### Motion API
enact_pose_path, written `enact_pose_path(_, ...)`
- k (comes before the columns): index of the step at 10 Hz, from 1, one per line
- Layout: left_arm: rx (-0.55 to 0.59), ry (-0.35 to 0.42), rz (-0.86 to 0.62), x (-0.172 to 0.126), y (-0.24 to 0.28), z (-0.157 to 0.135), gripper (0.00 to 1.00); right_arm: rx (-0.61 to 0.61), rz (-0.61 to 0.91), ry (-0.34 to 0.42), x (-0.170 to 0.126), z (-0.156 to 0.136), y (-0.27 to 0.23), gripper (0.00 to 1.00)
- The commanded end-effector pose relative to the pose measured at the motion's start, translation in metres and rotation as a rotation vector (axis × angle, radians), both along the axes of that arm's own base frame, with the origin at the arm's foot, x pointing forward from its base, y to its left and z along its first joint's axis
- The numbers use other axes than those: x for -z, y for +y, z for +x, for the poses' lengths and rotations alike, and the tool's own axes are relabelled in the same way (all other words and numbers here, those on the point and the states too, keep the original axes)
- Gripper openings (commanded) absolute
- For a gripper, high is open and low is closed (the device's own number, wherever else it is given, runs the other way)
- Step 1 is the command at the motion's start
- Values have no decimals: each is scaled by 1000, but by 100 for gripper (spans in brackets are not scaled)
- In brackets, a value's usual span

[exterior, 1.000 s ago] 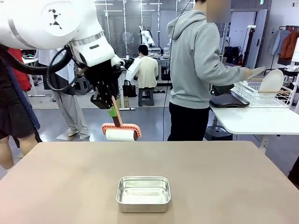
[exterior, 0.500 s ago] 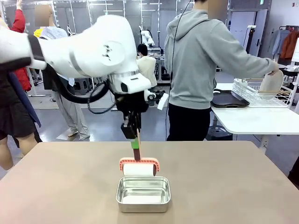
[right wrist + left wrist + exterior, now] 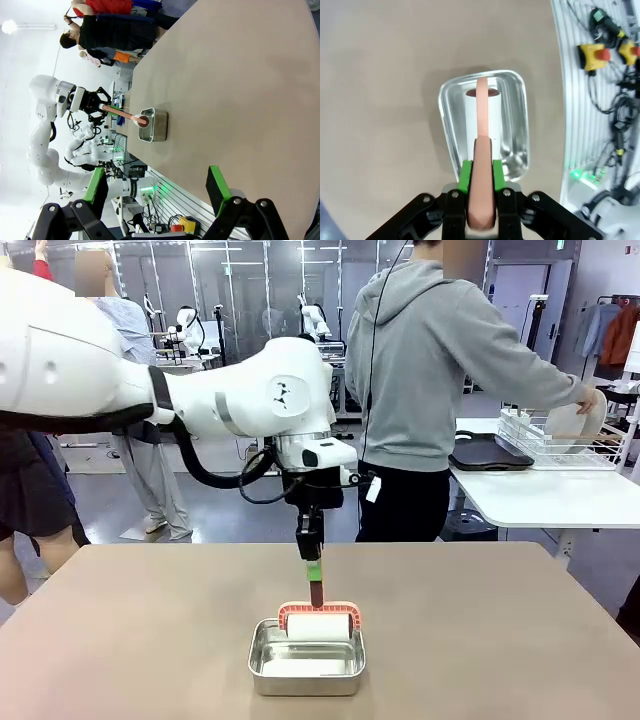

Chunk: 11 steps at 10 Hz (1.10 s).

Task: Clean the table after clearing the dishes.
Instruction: Place the Lint Roller back on top of the Airtight Container.

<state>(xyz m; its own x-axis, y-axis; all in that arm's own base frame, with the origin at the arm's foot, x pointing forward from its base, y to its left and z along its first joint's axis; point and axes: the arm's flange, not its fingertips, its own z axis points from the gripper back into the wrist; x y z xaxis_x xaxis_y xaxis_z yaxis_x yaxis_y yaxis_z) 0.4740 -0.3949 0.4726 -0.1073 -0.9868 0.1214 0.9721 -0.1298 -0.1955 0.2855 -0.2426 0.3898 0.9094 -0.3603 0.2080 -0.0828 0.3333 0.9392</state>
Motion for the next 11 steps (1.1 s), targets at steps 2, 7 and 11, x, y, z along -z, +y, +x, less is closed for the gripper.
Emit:
enact_pose_path(2, -40, 49, 104, 13, -7, 28, 20, 15, 0, -14, -1, 1, 2, 100)
enact_pose_path(7, -44, 56, 143, 53, 5, 46, 20, 15, 0, -14, -1, 1, 2, 100)
enact_pose_path(11, -20, 55, 131, 69, 12, 45, 65, 15, 0, -14, -1, 1, 2, 100)
